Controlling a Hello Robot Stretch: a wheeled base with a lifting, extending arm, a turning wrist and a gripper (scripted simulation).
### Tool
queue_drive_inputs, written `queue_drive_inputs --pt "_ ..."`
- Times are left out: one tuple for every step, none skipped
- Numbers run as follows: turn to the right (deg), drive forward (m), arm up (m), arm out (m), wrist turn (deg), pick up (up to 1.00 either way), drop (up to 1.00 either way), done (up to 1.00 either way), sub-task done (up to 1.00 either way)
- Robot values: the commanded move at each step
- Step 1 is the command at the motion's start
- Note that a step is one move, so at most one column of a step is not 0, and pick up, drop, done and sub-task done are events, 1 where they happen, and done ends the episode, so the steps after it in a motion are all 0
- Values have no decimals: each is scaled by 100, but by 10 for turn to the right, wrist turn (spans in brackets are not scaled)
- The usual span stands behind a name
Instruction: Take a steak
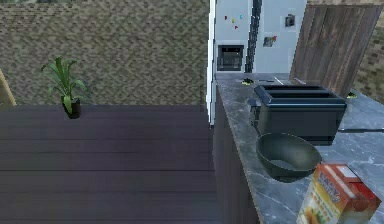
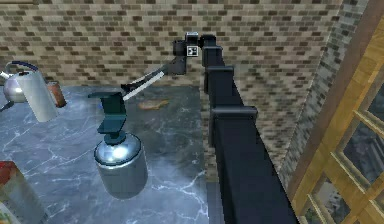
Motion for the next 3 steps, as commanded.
queue_drive_inputs --pt "0 0 0 0 450 0 0 0 0" --pt "0 0 0 0 30 0 0 0 0" --pt "0 0 -16 0 0 0 0 0 0"
